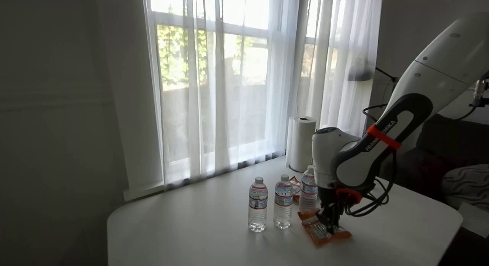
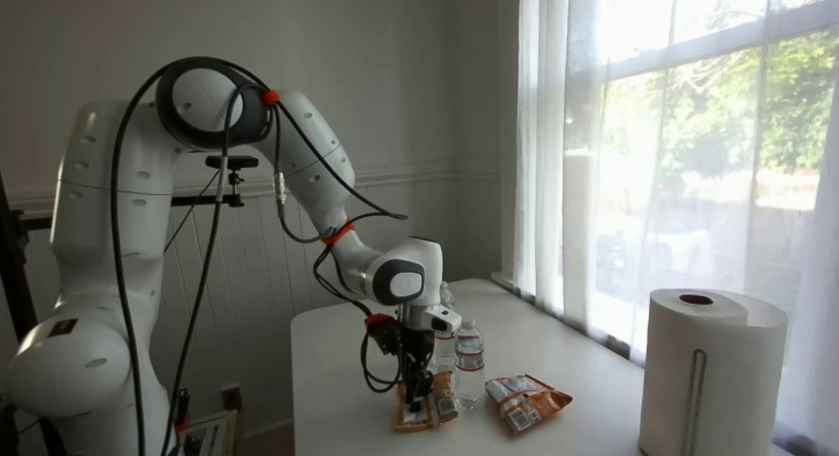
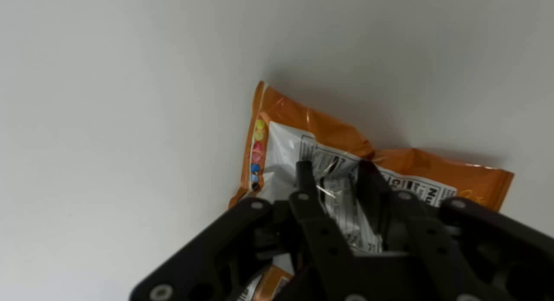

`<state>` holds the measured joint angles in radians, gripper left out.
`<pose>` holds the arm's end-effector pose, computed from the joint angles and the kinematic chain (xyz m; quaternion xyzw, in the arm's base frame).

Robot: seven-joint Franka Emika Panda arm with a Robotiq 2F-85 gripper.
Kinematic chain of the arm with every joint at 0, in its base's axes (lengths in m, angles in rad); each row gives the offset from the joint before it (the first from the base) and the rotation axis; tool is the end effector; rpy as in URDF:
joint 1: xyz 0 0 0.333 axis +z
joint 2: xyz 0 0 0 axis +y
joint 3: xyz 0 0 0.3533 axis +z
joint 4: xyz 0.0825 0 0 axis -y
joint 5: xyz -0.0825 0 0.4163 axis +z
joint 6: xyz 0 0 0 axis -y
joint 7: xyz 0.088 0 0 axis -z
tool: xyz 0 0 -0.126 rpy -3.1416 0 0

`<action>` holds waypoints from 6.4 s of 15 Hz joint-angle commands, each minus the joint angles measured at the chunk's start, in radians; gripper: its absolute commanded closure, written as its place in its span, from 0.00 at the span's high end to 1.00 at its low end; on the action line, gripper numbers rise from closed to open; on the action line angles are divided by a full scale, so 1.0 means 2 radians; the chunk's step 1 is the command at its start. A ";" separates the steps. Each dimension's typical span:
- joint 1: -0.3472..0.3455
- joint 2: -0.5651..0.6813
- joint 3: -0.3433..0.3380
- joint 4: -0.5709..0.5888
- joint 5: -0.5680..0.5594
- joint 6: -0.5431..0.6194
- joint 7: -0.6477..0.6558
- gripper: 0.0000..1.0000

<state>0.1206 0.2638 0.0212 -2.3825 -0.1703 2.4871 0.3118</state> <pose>0.5042 0.0712 0.1872 0.9958 -0.0134 -0.0672 0.0601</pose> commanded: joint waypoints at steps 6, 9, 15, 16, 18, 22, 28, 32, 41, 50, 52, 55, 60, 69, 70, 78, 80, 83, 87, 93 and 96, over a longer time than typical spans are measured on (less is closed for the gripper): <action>0.004 -0.038 -0.017 -0.015 -0.024 -0.041 0.008 0.00; 0.000 -0.057 -0.025 -0.016 -0.045 -0.085 0.012 0.00; -0.025 -0.085 -0.040 -0.011 -0.081 -0.160 0.019 0.00; -0.032 -0.087 -0.042 -0.010 -0.080 -0.162 0.017 0.00; -0.048 -0.091 -0.050 -0.010 -0.073 -0.151 0.012 0.00; -0.080 -0.090 -0.067 -0.005 -0.065 -0.117 0.008 0.00; -0.110 -0.083 -0.090 0.004 -0.059 -0.077 0.008 0.00; -0.111 -0.077 -0.091 0.008 -0.063 -0.085 0.006 0.01; -0.122 -0.061 -0.095 0.026 -0.015 -0.071 0.008 0.00; -0.133 -0.017 -0.114 0.073 0.058 -0.053 0.062 0.00; -0.132 -0.004 -0.119 0.084 0.066 -0.054 0.080 0.00; -0.132 0.014 -0.124 0.100 0.078 -0.055 0.100 0.00; -0.136 0.040 -0.133 0.126 0.105 -0.054 0.113 0.00; -0.141 0.066 -0.140 0.153 0.145 -0.047 0.117 0.00; -0.142 0.068 -0.140 0.155 0.149 -0.046 0.116 0.00; -0.139 0.074 -0.143 0.163 0.152 -0.038 0.130 0.53; -0.138 0.070 -0.142 0.161 0.152 -0.035 0.132 0.67; -0.134 0.056 -0.141 0.150 0.148 -0.027 0.128 0.88; -0.120 0.030 -0.137 0.131 0.136 -0.010 0.118 1.00; -0.082 -0.025 -0.131 0.103 0.083 -0.010 0.104 1.00; -0.067 -0.058 -0.122 0.086 0.041 -0.012 0.099 1.00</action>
<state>-0.0322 0.2462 -0.2400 -2.1329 -0.0129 2.4483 0.5302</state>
